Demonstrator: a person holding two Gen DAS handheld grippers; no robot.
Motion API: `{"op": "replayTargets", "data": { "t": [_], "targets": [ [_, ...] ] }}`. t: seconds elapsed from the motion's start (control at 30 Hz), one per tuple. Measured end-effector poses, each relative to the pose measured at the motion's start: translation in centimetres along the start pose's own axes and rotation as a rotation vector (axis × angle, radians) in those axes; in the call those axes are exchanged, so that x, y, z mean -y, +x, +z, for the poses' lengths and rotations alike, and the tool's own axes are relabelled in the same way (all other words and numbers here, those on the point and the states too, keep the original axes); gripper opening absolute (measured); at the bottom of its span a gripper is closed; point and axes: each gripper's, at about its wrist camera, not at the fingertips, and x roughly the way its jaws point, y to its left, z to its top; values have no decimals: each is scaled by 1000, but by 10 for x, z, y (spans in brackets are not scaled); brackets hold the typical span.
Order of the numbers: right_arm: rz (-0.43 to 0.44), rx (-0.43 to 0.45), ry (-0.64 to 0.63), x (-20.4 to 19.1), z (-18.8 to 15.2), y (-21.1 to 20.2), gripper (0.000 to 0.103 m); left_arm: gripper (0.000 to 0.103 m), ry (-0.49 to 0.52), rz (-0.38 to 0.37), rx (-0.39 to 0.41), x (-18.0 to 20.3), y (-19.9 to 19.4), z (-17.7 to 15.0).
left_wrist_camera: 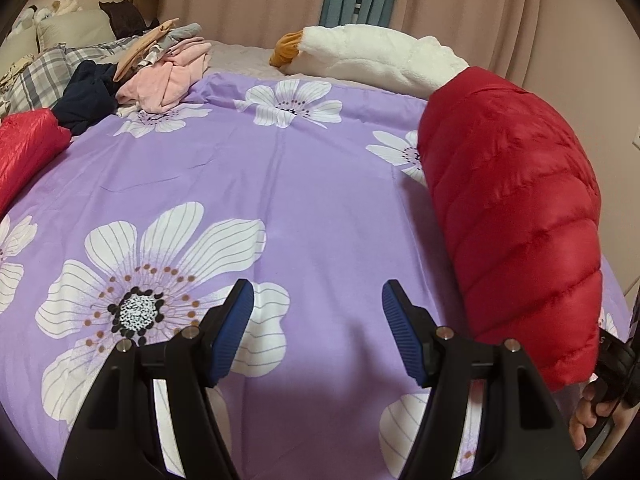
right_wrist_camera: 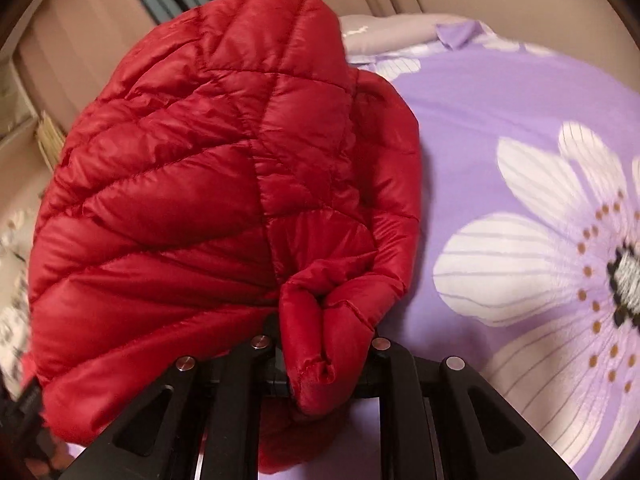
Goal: Fold large clothes
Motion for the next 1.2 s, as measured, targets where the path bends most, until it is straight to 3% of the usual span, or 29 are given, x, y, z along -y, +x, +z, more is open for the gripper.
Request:
{"op": "replayTargets", "data": {
  "t": [0.27, 0.4, 0.5, 0.6, 0.67, 0.9, 1.03, 1.2],
  "targets": [
    [46, -15, 40, 10, 1, -10, 23, 66, 28, 17, 11, 3, -2, -3],
    [-42, 9, 7, 14, -7, -19, 52, 67, 37, 15, 16, 4, -4, -4],
    [-43, 22, -29, 9, -8, -23, 52, 67, 27, 4, 12, 4, -4, -3],
    [-31, 45, -74, -2, -13, -28, 39, 66, 14, -5, 7, 4, -4, -2],
    [-44, 61, -94, -11, -17, -30, 37, 66, 1, -14, 15, 3, -7, 0],
    [12, 63, -104, -15, -12, -26, 36, 65, 6, -85, 49, 6, -20, 8],
    [12, 47, -71, -9, -13, -21, 36, 60, -7, -72, 36, 3, -16, 16],
    [21, 41, -17, -6, -19, -26, 36, 58, -57, -197, 39, 12, -16, 54]
  ]
}}
